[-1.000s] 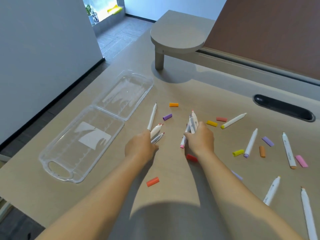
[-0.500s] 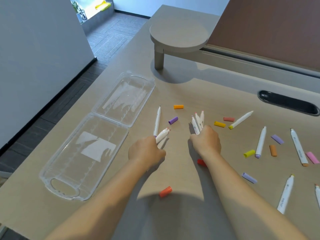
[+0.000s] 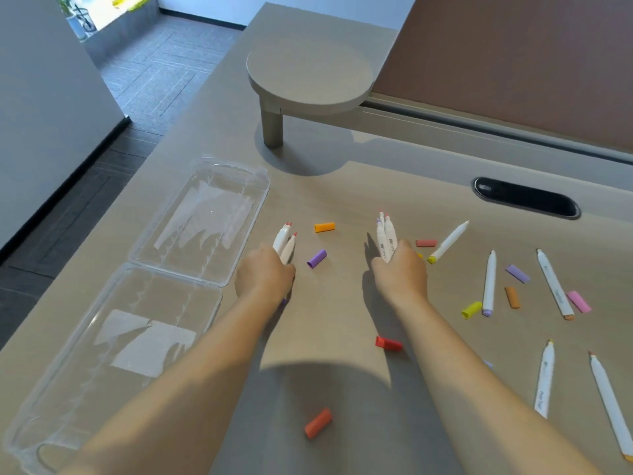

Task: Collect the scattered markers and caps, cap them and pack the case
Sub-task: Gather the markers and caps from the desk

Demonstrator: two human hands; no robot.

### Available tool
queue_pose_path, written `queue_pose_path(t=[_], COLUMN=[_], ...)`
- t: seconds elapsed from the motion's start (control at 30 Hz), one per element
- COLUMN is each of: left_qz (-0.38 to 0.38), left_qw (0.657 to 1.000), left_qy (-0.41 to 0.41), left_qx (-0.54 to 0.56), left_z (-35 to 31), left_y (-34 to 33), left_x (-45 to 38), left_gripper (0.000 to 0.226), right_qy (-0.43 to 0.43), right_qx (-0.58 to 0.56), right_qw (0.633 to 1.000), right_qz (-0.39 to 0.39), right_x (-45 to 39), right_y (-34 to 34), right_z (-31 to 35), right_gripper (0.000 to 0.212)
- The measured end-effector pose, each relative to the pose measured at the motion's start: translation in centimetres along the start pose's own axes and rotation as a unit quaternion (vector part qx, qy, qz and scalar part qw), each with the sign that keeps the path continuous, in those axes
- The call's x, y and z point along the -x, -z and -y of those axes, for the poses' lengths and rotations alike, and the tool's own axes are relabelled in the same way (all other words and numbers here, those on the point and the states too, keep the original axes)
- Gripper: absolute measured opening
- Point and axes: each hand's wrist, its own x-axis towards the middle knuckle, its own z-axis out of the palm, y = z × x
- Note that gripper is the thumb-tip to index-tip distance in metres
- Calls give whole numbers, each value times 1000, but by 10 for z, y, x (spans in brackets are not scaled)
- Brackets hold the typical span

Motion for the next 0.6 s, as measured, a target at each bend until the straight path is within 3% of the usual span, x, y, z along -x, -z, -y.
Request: queue_pose_path(t=[0.23, 0.43, 0.6], left_qz=[25, 20, 73], left_qw=[998, 996, 989], left_qy=[-14, -90, -114], left_qx=[-63, 19, 52], left_z=[-16, -72, -117], left_y=[6, -3, -26], left_x=[-8, -2, 0], left_gripper=[13, 16, 11], right_qy=[-32, -48, -88], right_qx=[5, -38, -10], right_qw=[999, 994, 992], right_qz=[-23, -94, -87], right_x=[-15, -53, -84], right_y=[15, 43, 61], right_z=[-7, -32, -52], right_gripper=[24, 21, 32])
